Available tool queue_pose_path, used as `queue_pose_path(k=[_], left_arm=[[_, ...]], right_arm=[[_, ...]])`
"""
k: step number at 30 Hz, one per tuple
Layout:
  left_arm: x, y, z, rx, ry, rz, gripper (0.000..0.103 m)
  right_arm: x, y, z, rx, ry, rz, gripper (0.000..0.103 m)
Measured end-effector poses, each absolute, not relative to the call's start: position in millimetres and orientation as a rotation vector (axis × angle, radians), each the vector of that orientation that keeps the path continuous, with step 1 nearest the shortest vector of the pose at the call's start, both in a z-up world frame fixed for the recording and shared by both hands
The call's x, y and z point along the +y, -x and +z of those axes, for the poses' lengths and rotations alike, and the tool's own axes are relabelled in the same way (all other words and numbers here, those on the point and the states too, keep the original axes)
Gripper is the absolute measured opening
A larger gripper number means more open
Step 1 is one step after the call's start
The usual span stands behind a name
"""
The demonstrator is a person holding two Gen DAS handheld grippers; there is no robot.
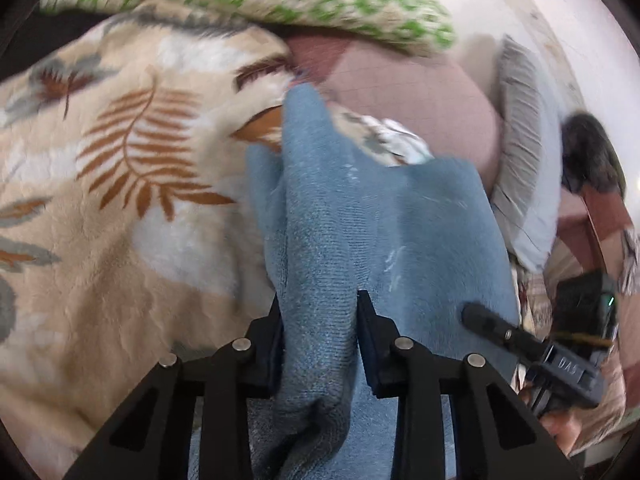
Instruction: Fold small clothes
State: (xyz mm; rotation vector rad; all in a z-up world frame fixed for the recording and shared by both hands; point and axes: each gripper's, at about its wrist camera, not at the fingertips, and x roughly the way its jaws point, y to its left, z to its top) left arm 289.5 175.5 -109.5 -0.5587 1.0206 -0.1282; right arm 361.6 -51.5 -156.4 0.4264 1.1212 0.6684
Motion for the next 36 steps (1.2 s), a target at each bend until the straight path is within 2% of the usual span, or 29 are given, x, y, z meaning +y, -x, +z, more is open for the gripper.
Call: queue_pose_path(k=[7,13,20,25,30,36], left_arm=[[112.5,-240.9,-38.6,0.888,0.484,-0.171,0.033],[60.7,-213.4,-0.8,0.835,0.412,-0.213,0.033],[30.1,-194.8,17.0,0.815,0.362,-0.217,0.033],[23.1,-185.9,18.0,0.81,0.346,-0.219,0.029],[20.6,-193.9,-13.3,0.867,0.338,-0.194,0.028],[15.3,-229.7,-134.3,1.153,0.312,-0.124,0.031]], right_arm=[[-94.7,-316.5,-82.5,1.015,-0.377,0.673,0.046],[-152.4,-269.7,-35.4,0.94,-0.367,0.645,0.046],[-185.0,-241.8,-18.1,0.91,-0.37,0.631,0.046],[-192.8,-237.4,-21.9,0.917,-0.351,0.627,0.046],[-195.1,-242.9,-49.5,0.96,-0.347,0.625,0.046],[-201.2,-271.3,-148.2,1.159,-0.354,0.539,0.047]])
